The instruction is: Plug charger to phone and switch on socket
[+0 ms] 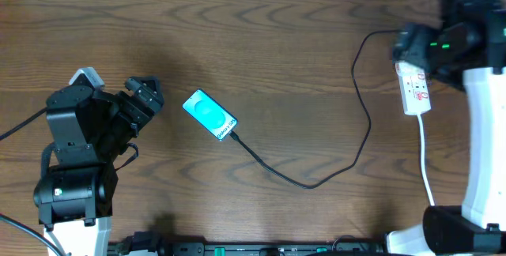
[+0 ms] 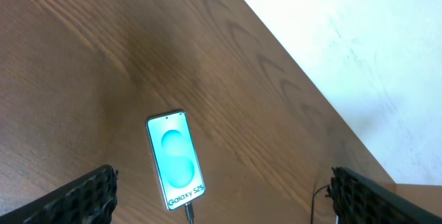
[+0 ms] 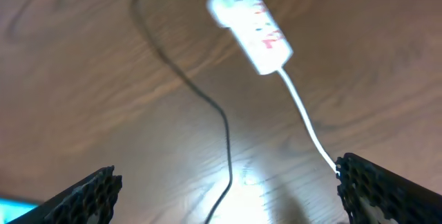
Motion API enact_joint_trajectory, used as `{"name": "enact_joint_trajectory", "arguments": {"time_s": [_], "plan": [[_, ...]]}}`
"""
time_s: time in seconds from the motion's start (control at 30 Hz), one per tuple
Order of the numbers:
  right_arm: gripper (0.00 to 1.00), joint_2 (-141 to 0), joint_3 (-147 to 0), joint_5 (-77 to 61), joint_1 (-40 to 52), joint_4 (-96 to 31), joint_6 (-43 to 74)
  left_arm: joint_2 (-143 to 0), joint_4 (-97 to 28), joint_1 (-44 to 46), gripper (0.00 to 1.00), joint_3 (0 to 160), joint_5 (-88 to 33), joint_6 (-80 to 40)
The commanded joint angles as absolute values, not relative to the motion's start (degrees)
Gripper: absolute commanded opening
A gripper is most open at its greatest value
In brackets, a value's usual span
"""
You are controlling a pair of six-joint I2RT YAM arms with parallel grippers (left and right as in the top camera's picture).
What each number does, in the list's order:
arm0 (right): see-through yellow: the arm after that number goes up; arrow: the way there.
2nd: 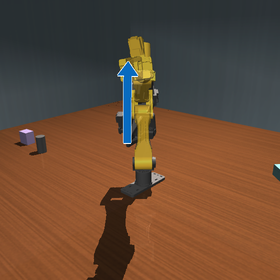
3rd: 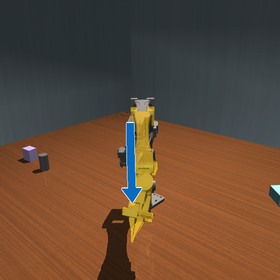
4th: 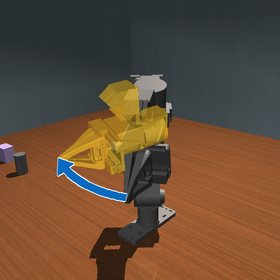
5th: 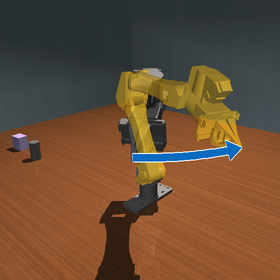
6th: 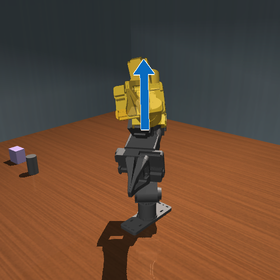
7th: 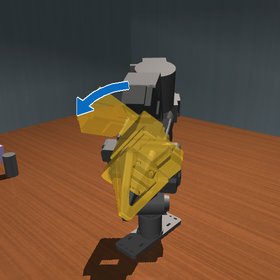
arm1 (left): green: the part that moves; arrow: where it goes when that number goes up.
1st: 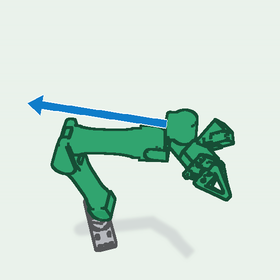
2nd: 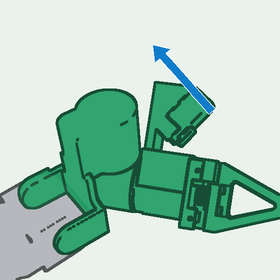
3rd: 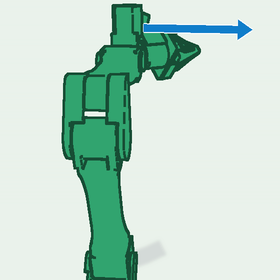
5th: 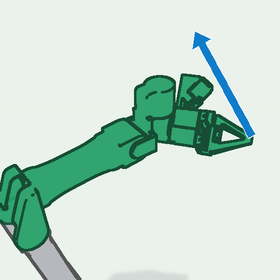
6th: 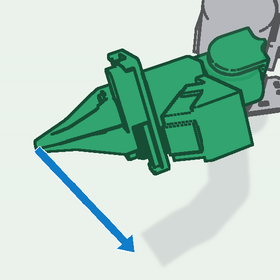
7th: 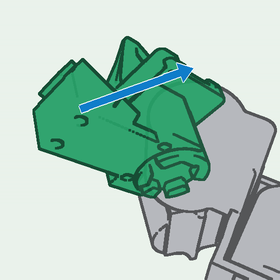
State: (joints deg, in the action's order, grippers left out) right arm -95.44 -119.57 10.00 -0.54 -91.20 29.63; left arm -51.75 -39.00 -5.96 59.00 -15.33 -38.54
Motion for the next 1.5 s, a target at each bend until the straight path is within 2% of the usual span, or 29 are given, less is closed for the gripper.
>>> {"name": "enact_joint_trajectory", "arguments": {"time_s": [0.0,0.17,0.37,0.57,0.77,1.0,1.47], "plan": [[0.99,-95.26,-120.20,5.48,-6.87,-91.66,32.03,-51.79,-39.03,-6.09,0.98,60.36,-16.03,-37.71],[0.99,-95.31,-120.18,-5.74,-15.68,-90.30,25.78,-52.49,-39.22,-6.09,0.98,60.36,-16.01,-37.67],[0.99,-96.75,-119.81,-24.38,-24.60,-91.37,12.60,-53.98,-40.03,-6.09,0.98,60.36,-16.03,-37.67],[0.99,-97.58,-118.48,-25.71,-26.09,-93.23,5.52,-55.27,-40.05,-6.09,0.98,60.36,-16.03,-37.67],[0.99,-99.39,-118.37,-29.21,-25.82,-90.72,3.97,-56.01,-40.03,-6.09,0.98,60.36,-16.03,-37.69],[0.99,-108.71,-118.37,-34.70,-25.34,-87.85,3.09,-56.80,-40.01,-6.09,0.98,60.36,-16.01,-37.67],[0.99,-124.66,-118.39,-37.85,-25.30,-69.73,9.19,-58.37,-39.62,-6.09,0.98,60.36,-15.57,-35.73]]}}
